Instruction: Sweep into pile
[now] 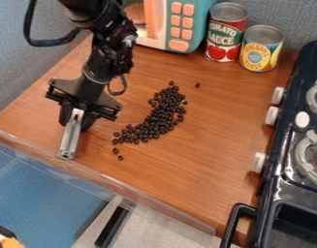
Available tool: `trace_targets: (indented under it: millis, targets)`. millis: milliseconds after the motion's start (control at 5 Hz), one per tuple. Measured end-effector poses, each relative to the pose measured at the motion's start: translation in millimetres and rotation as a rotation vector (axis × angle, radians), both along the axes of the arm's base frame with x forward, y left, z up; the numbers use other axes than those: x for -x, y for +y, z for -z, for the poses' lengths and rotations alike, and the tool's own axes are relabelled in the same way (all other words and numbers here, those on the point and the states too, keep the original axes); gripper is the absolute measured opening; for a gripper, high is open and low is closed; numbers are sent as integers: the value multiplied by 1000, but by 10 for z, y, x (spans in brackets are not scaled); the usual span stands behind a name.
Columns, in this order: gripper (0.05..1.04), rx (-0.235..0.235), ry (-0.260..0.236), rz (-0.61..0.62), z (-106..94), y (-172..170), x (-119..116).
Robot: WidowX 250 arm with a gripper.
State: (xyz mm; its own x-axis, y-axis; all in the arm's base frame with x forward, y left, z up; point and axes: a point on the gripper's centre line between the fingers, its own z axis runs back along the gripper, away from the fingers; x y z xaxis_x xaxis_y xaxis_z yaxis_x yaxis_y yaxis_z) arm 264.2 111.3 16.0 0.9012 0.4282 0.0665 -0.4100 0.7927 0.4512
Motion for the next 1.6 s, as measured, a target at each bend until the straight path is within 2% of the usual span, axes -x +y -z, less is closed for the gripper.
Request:
trace_targets:
  millis: [200, 400, 1000, 1600]
  targets:
    - [373, 64, 31, -28, -23, -50, -14]
    - [373, 98, 59, -55, -11, -121, -26]
    - [373, 82, 35, -109, 91, -297, -113]
    - [373, 132, 75, -238, 92, -426, -228]
